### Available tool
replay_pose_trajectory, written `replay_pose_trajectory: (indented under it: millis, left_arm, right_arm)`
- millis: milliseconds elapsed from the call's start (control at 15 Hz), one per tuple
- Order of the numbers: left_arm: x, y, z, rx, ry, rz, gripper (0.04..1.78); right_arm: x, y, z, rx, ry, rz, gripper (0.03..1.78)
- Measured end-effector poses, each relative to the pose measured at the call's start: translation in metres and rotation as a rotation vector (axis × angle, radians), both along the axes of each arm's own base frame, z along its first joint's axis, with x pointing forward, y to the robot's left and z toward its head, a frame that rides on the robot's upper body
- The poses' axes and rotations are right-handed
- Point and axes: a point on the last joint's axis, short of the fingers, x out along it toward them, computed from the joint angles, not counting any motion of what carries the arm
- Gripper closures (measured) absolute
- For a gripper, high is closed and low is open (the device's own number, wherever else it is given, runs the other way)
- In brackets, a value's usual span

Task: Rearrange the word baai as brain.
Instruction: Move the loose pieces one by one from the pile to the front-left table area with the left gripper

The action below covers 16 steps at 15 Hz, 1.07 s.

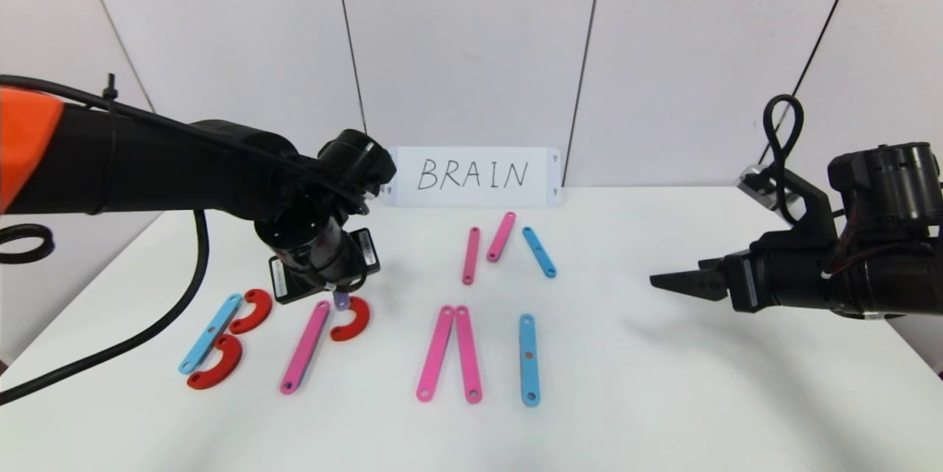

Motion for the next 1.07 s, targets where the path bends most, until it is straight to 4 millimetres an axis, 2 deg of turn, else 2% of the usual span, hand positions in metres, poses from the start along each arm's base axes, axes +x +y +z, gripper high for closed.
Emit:
replay_pose_trajectory:
  millis: [267,533,733,1067]
  left_arm:
    - [-0.046,-0.005,-0.003,-0.004,0.031,-0.035,1.55]
    - [-0.073,-0.001,-0.013,0.012,0.071,-0.045,1.55]
    - [-0.077,-0.001,-0.03,0.002,0.051,-0.045,1.55]
    - [-0.071,-0.005,-0.054,-0.006,0.043,-0.005,1.55]
  right_arm:
    - [0.0,0.0,0.0,0.0,0.0,0.0,0.08]
    - [0.0,0.0,0.0,0.0,0.0,0.0,0.08]
    - [0.0,0.0,0.0,0.0,0.001,-0.001,0.08]
    - [0.0,0.0,-0.001,0.0,0.002,0.001,0.08]
